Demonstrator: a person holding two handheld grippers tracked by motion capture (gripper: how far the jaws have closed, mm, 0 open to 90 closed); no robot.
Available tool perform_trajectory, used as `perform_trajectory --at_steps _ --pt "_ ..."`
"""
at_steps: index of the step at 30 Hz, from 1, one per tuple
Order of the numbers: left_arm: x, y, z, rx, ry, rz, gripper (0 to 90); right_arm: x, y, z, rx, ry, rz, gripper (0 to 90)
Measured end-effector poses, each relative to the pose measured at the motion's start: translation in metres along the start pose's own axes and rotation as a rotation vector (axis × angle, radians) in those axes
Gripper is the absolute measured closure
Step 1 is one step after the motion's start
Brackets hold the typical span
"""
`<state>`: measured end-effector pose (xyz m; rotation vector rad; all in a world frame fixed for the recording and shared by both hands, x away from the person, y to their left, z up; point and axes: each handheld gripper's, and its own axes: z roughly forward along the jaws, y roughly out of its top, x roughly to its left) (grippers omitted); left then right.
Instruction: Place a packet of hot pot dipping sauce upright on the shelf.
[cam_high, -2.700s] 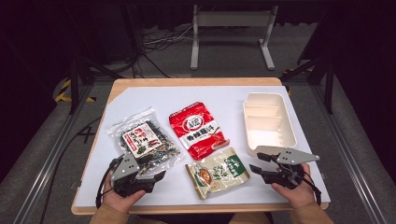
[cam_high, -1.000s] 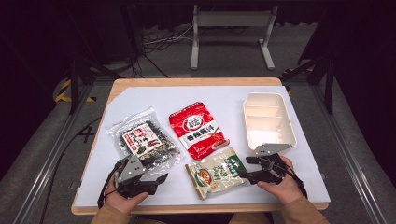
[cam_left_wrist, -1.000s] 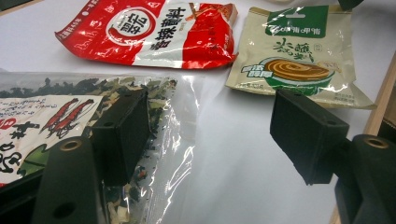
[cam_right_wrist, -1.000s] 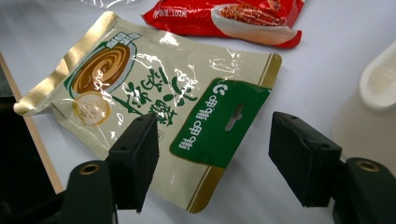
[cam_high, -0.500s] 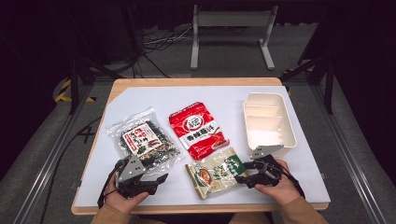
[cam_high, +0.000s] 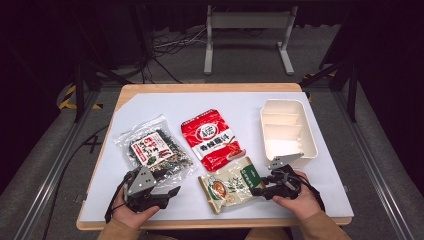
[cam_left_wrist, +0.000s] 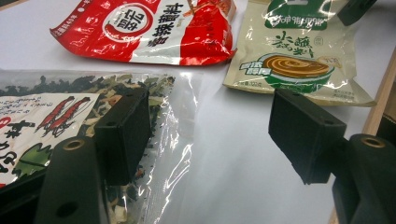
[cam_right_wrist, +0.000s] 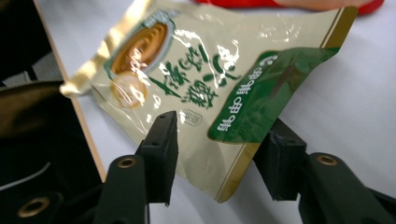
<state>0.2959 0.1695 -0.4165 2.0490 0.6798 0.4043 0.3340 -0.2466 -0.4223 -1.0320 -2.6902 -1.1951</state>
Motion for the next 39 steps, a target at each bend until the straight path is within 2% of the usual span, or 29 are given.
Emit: perform_trajectory --at_steps 2,5,11,15,18,20,24,29,32,36,39 --pt "0.000 0.000 0.000 -0.001 0.000 -0.002 30.3 0.001 0.001 -0.001 -0.008 0.003 -0.006 53.9" --pt "0.000 0.000 0.000 0.001 0.000 0.002 30.3 0.005 0.003 0.001 -0.022 0.035 -0.018 55.3" --pt "0.000 0.000 0.000 0.001 -0.002 0.002 30.3 0.008 0.005 0.012 0.021 0.037 -0.028 58.0" --pt "0.000 0.000 0.001 0.003 -0.001 0.008 30.3 0.006 0.005 0.020 0.059 0.008 -0.027 73.5" --pt "0.000 0.000 0.001 0.003 -0.003 0.006 30.3 0.004 0.004 0.023 0.075 0.009 0.002 85.8" --pt "-0.001 0.000 0.001 0.003 0.000 0.010 30.6 0.004 0.004 0.023 0.074 0.011 0.007 88.4" --pt "-0.001 0.000 0.002 -0.006 -0.004 0.026 33.5 0.005 0.005 0.022 0.076 0.011 0.026 89.4" --pt "-0.001 0.000 0.003 -0.033 -0.017 0.021 36.5 0.007 0.008 0.019 0.058 0.007 0.028 89.5" --pt "0.000 0.000 0.002 -0.061 -0.034 -0.001 38.9 0.008 0.011 0.015 0.048 0.012 0.024 89.5" --pt "0.003 -0.001 0.001 -0.065 -0.039 -0.016 37.2 0.012 0.016 0.010 0.035 0.018 0.015 89.5" --pt "0.004 -0.001 0.001 -0.070 -0.024 -0.029 35.7 0.018 0.022 0.005 0.024 0.013 -0.003 89.6"
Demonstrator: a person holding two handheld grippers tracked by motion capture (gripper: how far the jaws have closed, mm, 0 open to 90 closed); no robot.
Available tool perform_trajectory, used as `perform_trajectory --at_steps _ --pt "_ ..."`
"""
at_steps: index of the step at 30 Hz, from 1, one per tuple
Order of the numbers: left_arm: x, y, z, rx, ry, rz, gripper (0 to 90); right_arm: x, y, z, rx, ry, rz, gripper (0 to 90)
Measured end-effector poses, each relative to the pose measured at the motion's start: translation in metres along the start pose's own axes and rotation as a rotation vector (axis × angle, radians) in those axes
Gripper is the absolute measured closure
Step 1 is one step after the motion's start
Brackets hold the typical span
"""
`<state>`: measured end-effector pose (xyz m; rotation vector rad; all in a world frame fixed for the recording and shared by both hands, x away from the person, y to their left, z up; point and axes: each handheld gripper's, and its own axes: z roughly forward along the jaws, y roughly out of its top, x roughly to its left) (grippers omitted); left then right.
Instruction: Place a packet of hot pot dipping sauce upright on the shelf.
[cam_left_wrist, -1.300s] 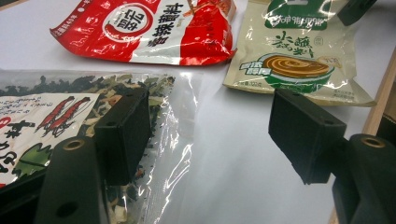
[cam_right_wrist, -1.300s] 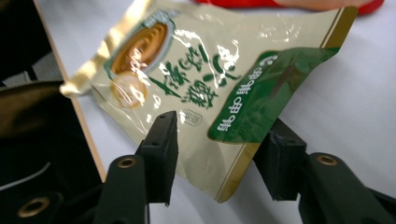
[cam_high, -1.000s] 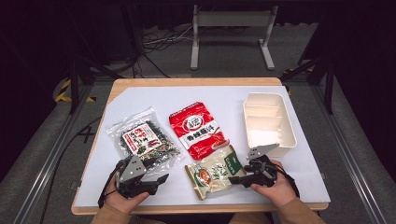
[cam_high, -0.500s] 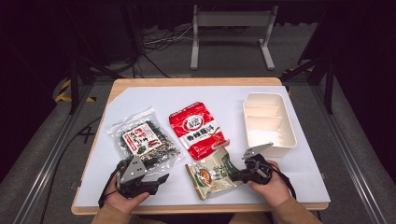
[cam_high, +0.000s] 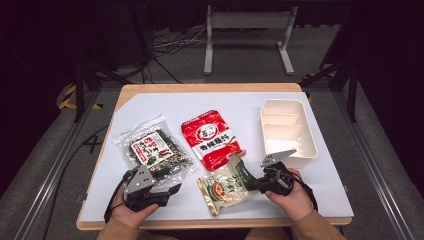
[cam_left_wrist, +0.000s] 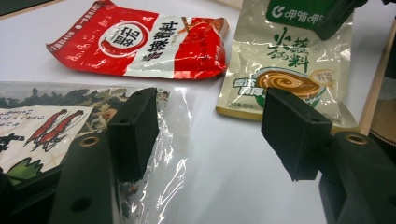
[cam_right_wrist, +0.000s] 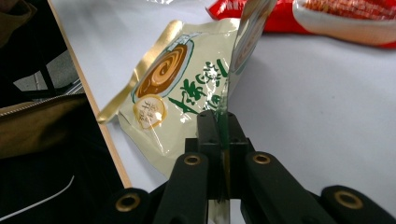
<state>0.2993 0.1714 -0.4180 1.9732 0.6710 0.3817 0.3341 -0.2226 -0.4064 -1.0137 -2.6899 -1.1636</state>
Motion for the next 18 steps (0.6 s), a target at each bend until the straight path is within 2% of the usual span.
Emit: perform_trajectory --at_steps 4,11,18 --pt "0.001 0.001 -0.002 -0.014 0.006 -0.023 34.8 0.006 0.008 -0.008 -0.026 0.002 -0.025 89.7" --pt "0.000 0.001 -0.002 -0.014 -0.005 -0.014 34.9 0.021 0.024 -0.022 -0.037 -0.019 -0.086 89.8" --pt "0.000 0.002 -0.003 -0.016 -0.008 -0.007 34.3 0.034 0.038 -0.037 -0.038 -0.049 -0.165 89.8"
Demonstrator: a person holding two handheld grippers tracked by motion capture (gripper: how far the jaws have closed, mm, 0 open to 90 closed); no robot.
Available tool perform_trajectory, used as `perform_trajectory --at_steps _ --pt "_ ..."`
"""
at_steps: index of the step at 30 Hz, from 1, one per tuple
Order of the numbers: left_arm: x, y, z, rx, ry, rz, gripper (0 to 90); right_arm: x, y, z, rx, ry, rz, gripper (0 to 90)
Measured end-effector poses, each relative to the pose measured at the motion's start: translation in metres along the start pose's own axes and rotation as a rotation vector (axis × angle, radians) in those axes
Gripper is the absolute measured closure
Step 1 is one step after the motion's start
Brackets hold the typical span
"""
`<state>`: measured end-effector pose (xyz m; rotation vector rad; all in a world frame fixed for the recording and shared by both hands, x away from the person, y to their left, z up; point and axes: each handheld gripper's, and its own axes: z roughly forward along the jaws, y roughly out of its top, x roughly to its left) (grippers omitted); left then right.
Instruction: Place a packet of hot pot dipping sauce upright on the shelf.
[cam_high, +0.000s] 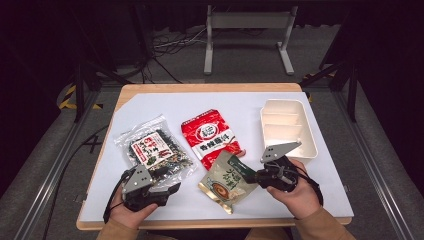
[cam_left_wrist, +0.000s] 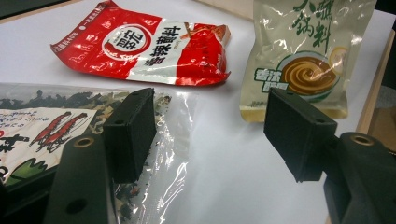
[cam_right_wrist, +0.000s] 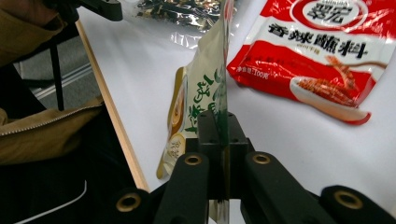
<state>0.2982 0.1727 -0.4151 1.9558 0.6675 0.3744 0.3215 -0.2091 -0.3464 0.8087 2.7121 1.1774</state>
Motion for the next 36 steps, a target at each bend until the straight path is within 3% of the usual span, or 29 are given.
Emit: perform_trajectory --at_steps 4,7,8,14,36 --pt "0.000 0.000 0.000 -0.002 -0.003 0.000 33.6 0.005 0.008 -0.007 0.007 -0.026 -0.068 89.7" --pt "0.000 0.000 0.000 -0.002 -0.004 0.002 33.4 0.007 0.011 -0.009 0.010 -0.036 -0.091 89.8" --pt "-0.001 0.000 0.000 -0.002 -0.008 -0.001 33.1 0.010 0.015 -0.011 0.014 -0.050 -0.121 89.7" --pt "-0.001 0.000 0.000 -0.003 -0.007 0.006 32.7 0.014 0.024 -0.016 0.019 -0.085 -0.176 89.7" --pt "0.001 -0.001 -0.001 0.005 0.004 0.005 32.9 0.007 0.051 -0.043 0.022 -0.124 -0.222 89.7"
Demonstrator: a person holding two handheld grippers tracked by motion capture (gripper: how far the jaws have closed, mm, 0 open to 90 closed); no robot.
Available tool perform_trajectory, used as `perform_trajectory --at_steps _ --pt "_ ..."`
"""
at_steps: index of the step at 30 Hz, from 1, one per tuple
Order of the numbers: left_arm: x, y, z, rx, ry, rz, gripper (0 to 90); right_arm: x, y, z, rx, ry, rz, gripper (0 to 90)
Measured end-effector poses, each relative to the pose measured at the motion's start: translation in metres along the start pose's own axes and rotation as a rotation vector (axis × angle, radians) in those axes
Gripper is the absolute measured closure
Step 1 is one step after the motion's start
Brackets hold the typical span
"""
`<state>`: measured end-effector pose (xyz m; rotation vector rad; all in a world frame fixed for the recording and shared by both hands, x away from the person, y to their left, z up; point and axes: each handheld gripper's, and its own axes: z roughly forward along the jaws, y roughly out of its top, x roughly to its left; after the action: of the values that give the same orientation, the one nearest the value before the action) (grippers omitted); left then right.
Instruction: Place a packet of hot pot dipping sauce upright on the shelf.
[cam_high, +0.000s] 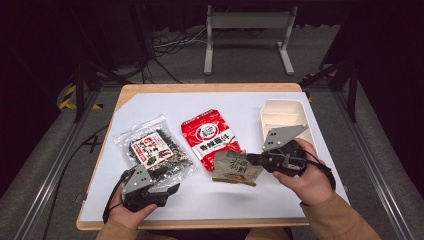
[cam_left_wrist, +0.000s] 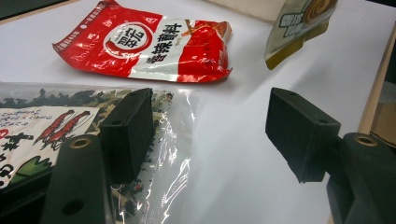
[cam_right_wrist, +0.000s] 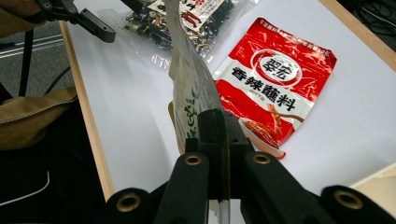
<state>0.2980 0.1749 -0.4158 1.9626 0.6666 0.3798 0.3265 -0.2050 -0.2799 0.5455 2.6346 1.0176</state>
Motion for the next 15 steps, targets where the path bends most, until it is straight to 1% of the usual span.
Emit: perform_trajectory --at_steps 3,4,7,13,14,15 --pt "0.000 0.000 0.000 0.001 0.001 -0.003 32.9 -0.001 0.001 -0.002 0.003 -0.005 -0.002 89.7" --pt "0.001 0.000 -0.001 0.001 0.004 0.000 32.8 -0.006 0.003 -0.007 0.006 -0.018 -0.006 89.7" --pt "0.001 0.000 -0.001 0.001 0.005 0.000 32.8 -0.010 0.005 -0.010 0.006 -0.026 -0.008 89.7" --pt "0.002 -0.001 -0.001 0.004 0.010 -0.001 32.6 -0.024 0.008 -0.023 -0.007 -0.059 -0.006 89.7" --pt "0.002 -0.001 -0.001 0.004 0.010 -0.001 32.6 -0.024 0.008 -0.023 -0.007 -0.059 -0.006 89.7" --pt "0.002 -0.001 -0.001 0.005 0.013 0.003 32.5 -0.029 0.009 -0.030 -0.014 -0.073 -0.003 89.7"
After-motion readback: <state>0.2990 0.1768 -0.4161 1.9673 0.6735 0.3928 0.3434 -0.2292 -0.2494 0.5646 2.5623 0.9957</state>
